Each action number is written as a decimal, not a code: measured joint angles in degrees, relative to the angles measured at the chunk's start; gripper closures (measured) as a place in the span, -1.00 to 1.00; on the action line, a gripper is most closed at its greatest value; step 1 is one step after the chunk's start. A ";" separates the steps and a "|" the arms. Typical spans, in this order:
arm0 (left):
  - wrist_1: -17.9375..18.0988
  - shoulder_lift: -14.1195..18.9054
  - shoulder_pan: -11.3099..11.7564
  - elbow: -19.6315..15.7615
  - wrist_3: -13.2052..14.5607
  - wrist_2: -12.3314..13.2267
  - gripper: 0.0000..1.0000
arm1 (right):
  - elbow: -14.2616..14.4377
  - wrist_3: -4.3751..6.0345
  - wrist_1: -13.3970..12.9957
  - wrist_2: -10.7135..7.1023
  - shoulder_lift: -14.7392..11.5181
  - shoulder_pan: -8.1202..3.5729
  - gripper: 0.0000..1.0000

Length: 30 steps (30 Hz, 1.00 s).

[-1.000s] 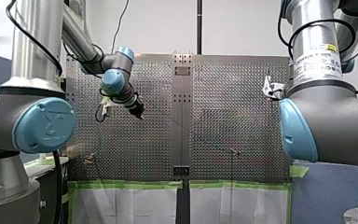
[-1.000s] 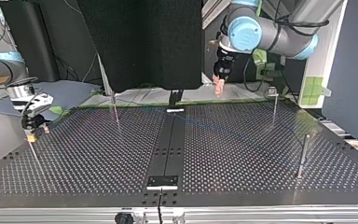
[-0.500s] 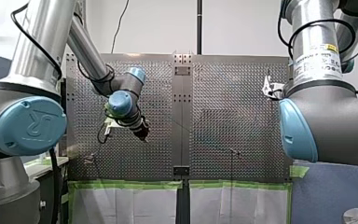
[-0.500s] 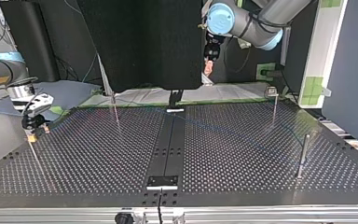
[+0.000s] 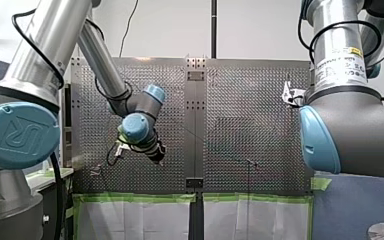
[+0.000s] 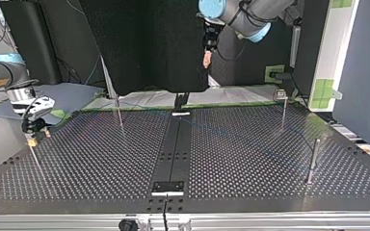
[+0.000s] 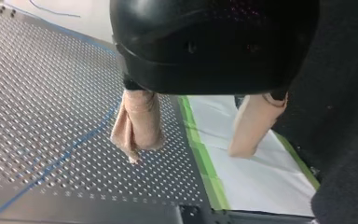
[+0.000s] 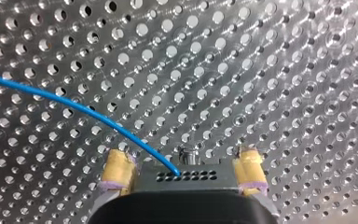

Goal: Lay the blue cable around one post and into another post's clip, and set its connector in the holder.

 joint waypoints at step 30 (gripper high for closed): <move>17.94 -0.11 -17.71 -0.08 -0.10 -12.24 -1.00 | -0.03 0.01 -0.42 0.12 -0.01 -0.81 -0.98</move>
